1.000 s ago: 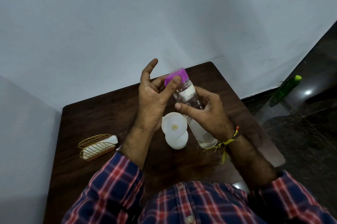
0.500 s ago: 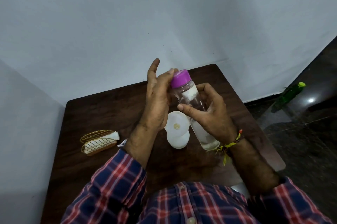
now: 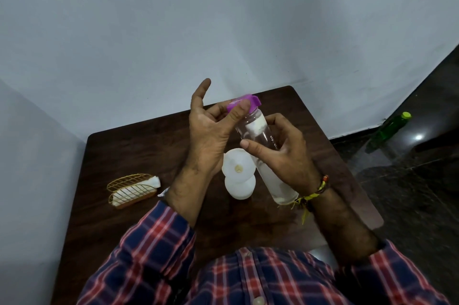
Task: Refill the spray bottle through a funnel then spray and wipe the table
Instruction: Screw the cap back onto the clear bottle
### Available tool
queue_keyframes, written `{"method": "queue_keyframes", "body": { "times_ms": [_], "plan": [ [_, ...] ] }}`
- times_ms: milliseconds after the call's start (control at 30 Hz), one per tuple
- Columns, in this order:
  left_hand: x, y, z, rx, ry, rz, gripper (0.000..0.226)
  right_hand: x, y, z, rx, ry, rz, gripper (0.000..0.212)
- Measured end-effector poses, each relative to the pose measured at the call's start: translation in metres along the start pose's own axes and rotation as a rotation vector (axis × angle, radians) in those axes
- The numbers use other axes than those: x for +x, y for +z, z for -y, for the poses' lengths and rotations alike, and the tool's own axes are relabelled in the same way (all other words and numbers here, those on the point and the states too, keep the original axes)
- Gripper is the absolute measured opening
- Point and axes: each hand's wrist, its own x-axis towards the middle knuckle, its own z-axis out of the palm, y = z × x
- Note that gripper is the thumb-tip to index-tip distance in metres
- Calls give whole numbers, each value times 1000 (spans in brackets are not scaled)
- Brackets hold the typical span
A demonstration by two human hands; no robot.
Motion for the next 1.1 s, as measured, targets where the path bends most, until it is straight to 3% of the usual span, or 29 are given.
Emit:
{"method": "queue_keyframes", "body": {
  "times_ms": [100,200,333,400,500,667,733,833,1100],
  "plan": [
    [-1,-6,-1,-119,-65,131,90,-2,-4,1,168,79,76,31],
    [-3,-7,0,-146,-126,191,83,-4,-2,-2,175,90,67,28],
    [-6,2,0,73,3,23,108,-3,1,1,30,31,16,41],
    [-5,3,-3,152,60,-55,111,-2,1,3,-28,5,3,45],
    [-2,1,-6,199,78,-52,101,-2,-1,4,-52,-2,1,44],
    [-3,-4,-5,22,-33,139,70,-3,-5,4,-29,17,-29,41],
    [-4,-1,-5,39,-32,102,78,-1,-4,5,-53,13,-32,43],
    [-7,6,-5,231,74,-7,107,0,-1,4,-61,-16,-19,45],
    [-6,0,-1,246,162,5,94,1,3,2,-95,-44,-13,45]
  ]
}}
